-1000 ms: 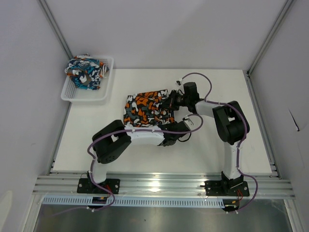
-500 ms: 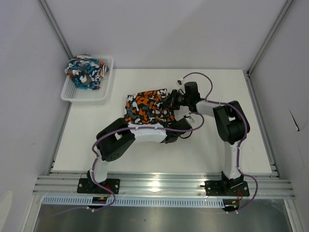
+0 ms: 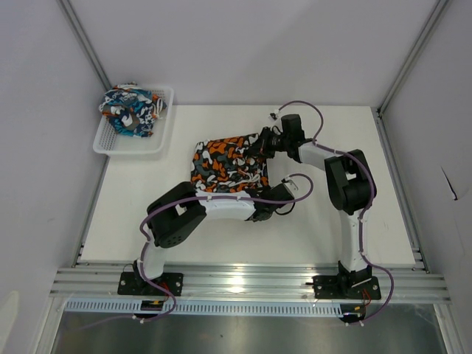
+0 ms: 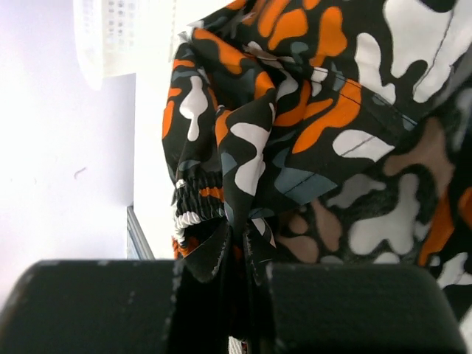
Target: Fold and stack the shorts
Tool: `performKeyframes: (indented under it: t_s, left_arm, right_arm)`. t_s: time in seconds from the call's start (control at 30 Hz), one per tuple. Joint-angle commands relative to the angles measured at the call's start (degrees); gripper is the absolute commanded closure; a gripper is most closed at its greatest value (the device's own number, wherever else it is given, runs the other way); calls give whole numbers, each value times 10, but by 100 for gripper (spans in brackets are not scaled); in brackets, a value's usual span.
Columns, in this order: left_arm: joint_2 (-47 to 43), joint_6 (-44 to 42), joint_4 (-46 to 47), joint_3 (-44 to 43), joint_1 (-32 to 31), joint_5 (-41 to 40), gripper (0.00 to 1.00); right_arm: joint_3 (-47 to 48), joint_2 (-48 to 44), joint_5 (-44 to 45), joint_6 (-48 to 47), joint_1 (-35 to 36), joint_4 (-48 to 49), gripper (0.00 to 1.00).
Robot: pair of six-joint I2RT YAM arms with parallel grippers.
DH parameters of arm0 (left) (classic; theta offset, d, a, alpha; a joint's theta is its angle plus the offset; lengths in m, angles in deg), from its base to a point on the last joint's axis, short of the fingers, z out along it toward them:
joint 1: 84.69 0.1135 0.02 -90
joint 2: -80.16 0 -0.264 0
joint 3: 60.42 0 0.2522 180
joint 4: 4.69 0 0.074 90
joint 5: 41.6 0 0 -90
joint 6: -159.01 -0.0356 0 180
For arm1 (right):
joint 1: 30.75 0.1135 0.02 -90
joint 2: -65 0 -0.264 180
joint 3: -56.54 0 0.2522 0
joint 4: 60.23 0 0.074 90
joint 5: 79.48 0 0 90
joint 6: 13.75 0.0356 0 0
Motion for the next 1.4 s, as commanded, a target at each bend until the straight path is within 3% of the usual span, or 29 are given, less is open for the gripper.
performKeyframes:
  t_s: [0.0,0.33,0.47,0.5,0.53,0.57,0.7,0.87,0.97,1.0,1.1,1.13,1.3,1.37]
  left_arm:
    - [3,21,-28,18,-8,52,100]
    - [-12,26,-24,27,-7,48,100]
    - [-17,33,-25,31,-7,62,100]
    - [-18,36,-26,30,-8,64,100]
    - [-19,40,-27,30,-8,70,100]
    - [-20,44,-27,26,-11,71,100]
    - [-36,75,-29,27,-19,76,100]
    - [-49,119,-54,10,-41,61,100]
    - [-57,144,-79,-18,-51,43,91]
    - [-69,150,-93,-29,-53,41,79]
    - [-103,157,-120,-51,-55,28,60]
    - [-111,160,-129,-62,-55,23,57]
    - [-174,164,-170,-70,-54,18,49]
    - [-218,174,-184,-56,-48,-1,42]
  right_arm:
    - [36,30,-6,-15,-11,-19,92]
    - [32,89,-1,-7,-28,5,89]
    - [55,103,3,-20,-31,-23,82]
    - [57,104,6,-22,-31,-26,78]
    - [59,104,6,-23,-31,-26,65]
    - [60,104,5,-23,-30,-27,59]
    - [59,90,1,-30,-26,-32,48]
    - [45,50,12,-51,-18,-54,25]
    - [26,7,19,-58,-20,-62,20]
    - [22,-4,25,-67,-21,-76,18]
    - [16,-55,56,-86,-28,-114,5]
    - [10,-80,66,-88,-30,-132,0]
    - [-46,-163,134,-79,-38,-151,1]
    - [-110,-219,154,-34,-40,-135,1]
